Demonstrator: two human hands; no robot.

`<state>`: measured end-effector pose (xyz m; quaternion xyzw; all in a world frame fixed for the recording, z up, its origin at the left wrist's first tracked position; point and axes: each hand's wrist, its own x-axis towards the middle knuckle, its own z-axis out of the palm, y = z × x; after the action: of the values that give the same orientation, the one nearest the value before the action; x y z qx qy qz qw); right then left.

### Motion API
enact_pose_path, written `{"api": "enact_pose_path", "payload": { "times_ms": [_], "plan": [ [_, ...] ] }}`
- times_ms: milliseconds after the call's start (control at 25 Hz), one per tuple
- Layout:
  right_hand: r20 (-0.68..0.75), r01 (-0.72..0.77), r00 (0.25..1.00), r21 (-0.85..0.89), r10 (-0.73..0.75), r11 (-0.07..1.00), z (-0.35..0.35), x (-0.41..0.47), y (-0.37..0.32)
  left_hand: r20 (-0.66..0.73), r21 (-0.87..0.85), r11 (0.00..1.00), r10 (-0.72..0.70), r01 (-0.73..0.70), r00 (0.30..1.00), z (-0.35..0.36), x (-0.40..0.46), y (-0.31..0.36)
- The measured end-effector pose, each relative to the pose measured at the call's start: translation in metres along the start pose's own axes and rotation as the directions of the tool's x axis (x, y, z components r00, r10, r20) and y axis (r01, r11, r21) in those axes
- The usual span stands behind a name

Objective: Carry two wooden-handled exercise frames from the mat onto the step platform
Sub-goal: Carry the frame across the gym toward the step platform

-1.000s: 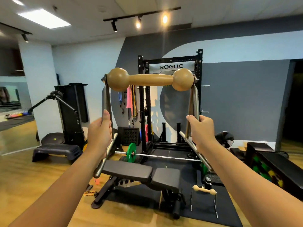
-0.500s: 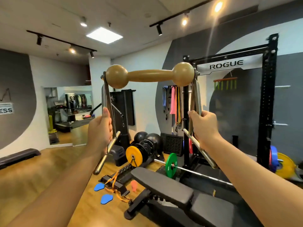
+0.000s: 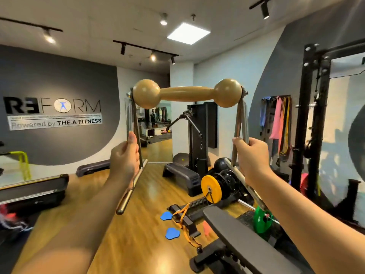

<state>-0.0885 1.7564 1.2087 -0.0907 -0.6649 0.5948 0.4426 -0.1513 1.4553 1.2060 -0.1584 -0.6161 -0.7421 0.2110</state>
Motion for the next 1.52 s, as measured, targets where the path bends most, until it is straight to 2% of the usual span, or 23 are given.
{"api": "enact_pose_path", "payload": {
  "times_ms": [280,400,520,640,1160,1320,1520],
  "plan": [
    [0.138,-0.059,0.989,0.07,0.049,0.996,0.161,0.1,0.074,-0.159,0.068,0.998,0.014,-0.003,0.987,-0.033,0.136,-0.075],
    [0.179,-0.052,0.983,0.109,0.032,0.993,0.238,0.145,0.103,-0.228,0.097,0.993,0.083,-0.062,0.97,-0.05,0.204,-0.109],
    [0.231,-0.078,0.972,0.149,0.042,0.986,0.306,0.184,0.139,-0.212,0.193,0.976,0.141,-0.1,0.967,-0.065,0.262,-0.141],
    [0.277,-0.103,0.96,0.19,0.048,0.976,0.366,0.226,0.173,-0.215,0.156,0.982,0.135,-0.103,0.967,-0.067,0.313,-0.172],
    [0.508,-0.18,0.861,0.255,0.027,0.95,0.596,0.431,0.298,-0.45,0.254,0.966,0.155,-0.04,0.88,-0.036,0.541,-0.317],
    [0.548,-0.177,0.836,0.252,0.011,0.951,0.674,0.465,0.329,-0.481,0.283,0.959,0.171,-0.032,0.86,-0.055,0.607,-0.357],
    [0.537,-0.171,0.844,0.27,-0.001,0.948,0.801,0.495,0.365,-0.464,0.299,0.953,0.18,-0.037,0.868,-0.114,0.716,-0.412]
  ]
}}
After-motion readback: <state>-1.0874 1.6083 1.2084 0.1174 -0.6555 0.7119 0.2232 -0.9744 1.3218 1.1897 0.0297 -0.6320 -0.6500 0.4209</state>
